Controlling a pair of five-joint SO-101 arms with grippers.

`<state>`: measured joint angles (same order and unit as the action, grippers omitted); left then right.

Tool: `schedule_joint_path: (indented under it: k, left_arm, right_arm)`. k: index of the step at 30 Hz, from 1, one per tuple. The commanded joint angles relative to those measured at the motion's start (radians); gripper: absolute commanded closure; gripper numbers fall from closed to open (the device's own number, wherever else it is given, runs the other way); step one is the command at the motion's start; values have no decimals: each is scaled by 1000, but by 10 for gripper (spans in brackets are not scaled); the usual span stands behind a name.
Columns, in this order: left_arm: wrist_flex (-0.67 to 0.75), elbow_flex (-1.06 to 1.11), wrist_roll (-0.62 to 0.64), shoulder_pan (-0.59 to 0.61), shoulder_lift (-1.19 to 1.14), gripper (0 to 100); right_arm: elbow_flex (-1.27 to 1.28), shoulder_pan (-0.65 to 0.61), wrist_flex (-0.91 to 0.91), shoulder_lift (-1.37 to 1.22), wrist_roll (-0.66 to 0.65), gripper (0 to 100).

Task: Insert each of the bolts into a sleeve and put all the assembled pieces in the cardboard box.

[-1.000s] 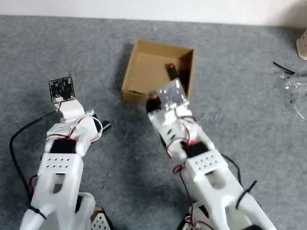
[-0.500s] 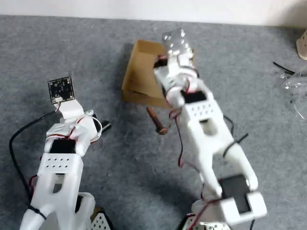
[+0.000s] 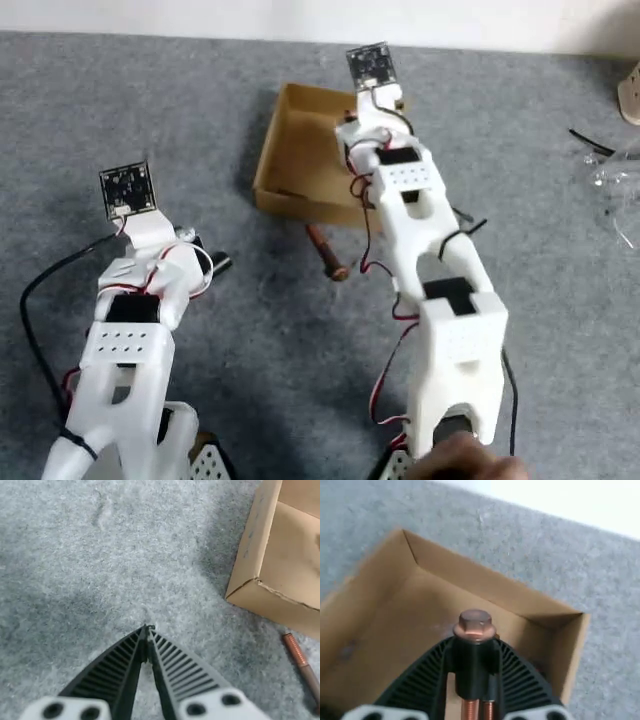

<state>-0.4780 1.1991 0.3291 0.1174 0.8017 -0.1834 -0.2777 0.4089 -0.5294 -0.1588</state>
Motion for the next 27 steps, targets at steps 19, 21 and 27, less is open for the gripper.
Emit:
schedule_joint_path:
  k: [19,21,27]
  left_arm:
    - [21,-8,-23,4,2,995]
    - [21,-8,-35,2,2,995]
    - [23,-8,-35,2,2,995]
  right_arm:
    - [-278,-12,2,-291,-135,901]
    - [-277,-10,2,-288,-133,808]
    - [-283,-12,68,-282,-132,717]
